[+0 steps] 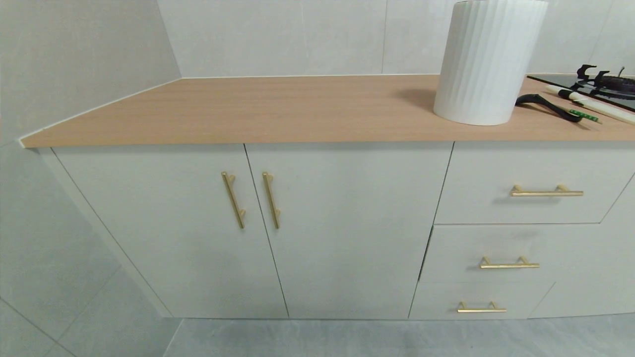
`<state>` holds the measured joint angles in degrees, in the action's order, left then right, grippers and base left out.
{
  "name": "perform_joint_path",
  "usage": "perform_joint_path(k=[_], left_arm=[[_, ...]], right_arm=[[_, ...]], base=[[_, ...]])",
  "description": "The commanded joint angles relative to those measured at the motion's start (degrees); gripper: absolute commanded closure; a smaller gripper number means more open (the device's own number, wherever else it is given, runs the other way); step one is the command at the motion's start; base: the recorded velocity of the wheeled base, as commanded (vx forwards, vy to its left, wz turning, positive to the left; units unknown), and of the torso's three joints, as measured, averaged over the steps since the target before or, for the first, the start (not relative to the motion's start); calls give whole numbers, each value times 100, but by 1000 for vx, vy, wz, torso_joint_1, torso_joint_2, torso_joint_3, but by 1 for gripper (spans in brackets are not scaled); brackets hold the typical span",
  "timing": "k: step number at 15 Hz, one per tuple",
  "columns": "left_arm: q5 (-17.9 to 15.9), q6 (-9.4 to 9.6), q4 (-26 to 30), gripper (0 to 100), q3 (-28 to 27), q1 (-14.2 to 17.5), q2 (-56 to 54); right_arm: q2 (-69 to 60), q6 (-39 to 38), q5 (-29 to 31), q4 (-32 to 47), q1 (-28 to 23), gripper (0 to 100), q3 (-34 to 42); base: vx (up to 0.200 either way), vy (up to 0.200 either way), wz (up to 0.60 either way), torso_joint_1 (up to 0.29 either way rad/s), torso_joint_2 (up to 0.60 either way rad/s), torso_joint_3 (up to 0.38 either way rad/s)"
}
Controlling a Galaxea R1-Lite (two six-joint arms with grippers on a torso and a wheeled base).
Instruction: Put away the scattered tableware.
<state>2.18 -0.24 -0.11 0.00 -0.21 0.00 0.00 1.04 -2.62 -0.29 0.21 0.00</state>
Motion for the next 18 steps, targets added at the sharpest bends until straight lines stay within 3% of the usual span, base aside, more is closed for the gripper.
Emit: perform_joint_path(k=[1, 3, 13, 15, 18], left_arm=[[-7, -2, -7, 0, 0, 3, 9], [2, -2, -7, 0, 0, 3, 9], [2, -2, -7, 0, 0, 3, 9], [2, -11, -7, 0, 0, 3, 9], [2, -11, -7, 0, 0, 3, 9]], right_arm=[[9, 2, -2, 3, 6, 0, 0], [9, -7, -2, 3, 6, 0, 0], [9, 2, -2, 3, 6, 0, 0], [9, -7, -2, 3, 6, 0, 0], [9, -7, -2, 3, 6, 0, 0]], base=[[0, -200, 0, 2, -2, -2], [0, -200, 0, 2, 2, 2], [0, 0, 0, 0, 0, 0], [0, 0, -600, 0, 2, 2], [0, 0, 0, 0, 0, 0]])
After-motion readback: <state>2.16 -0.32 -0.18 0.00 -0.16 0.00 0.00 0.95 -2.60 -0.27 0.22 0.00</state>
